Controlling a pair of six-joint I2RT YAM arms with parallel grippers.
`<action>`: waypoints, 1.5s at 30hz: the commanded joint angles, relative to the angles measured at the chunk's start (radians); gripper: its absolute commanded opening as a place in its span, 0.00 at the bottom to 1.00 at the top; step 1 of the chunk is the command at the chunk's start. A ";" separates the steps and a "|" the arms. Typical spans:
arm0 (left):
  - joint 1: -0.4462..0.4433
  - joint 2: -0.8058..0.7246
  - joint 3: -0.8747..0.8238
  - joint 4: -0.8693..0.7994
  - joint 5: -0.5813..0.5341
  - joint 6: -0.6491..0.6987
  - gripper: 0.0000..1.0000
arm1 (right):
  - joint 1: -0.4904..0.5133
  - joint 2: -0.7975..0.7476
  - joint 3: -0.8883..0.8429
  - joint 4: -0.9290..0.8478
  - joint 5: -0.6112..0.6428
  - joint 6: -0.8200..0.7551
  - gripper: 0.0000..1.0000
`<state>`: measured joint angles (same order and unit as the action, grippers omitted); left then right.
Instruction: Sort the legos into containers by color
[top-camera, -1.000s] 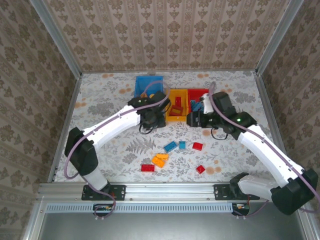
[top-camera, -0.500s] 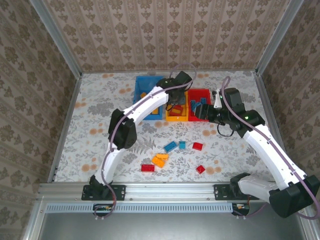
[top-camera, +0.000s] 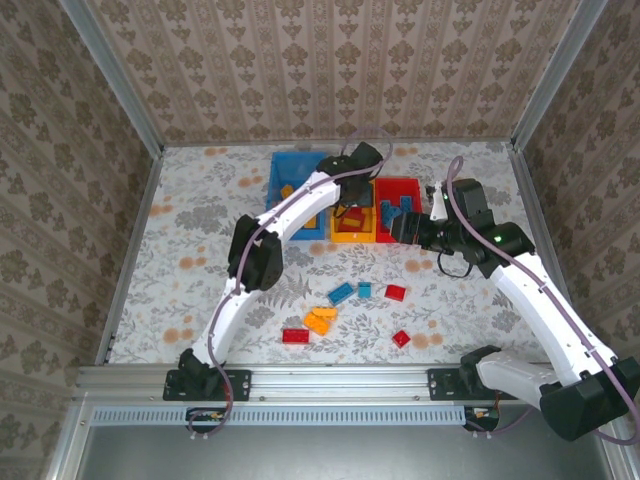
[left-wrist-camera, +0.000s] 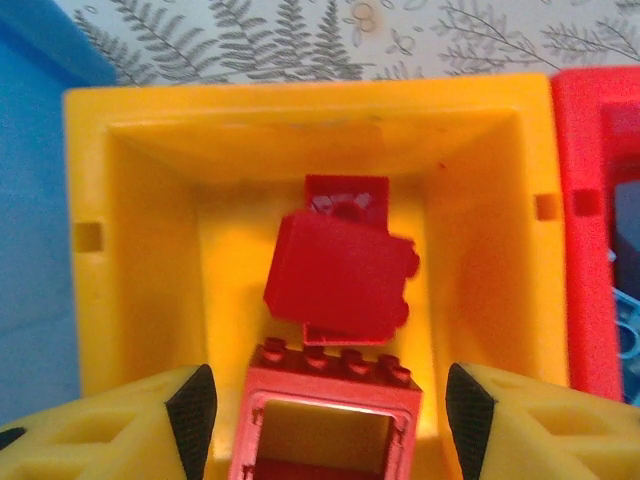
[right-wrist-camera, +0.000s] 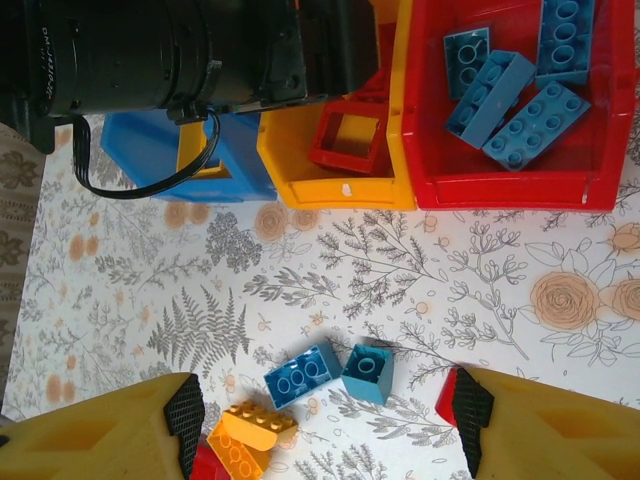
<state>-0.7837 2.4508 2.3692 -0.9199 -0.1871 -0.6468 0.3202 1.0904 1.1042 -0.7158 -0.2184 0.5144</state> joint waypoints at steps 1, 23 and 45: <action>-0.024 -0.135 -0.012 -0.005 0.018 -0.008 0.67 | -0.004 -0.024 -0.014 -0.036 -0.036 -0.048 0.70; -0.146 -1.012 -1.203 0.052 0.238 0.326 0.74 | 0.385 -0.018 -0.195 -0.024 0.013 -0.179 0.74; -0.025 -1.432 -1.496 0.111 0.181 0.132 0.75 | 0.331 0.102 -0.273 -0.084 0.334 0.178 0.82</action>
<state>-0.8173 1.0294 0.8951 -0.8196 0.0040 -0.5034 0.6945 1.2083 0.8402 -0.7780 0.1265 0.6056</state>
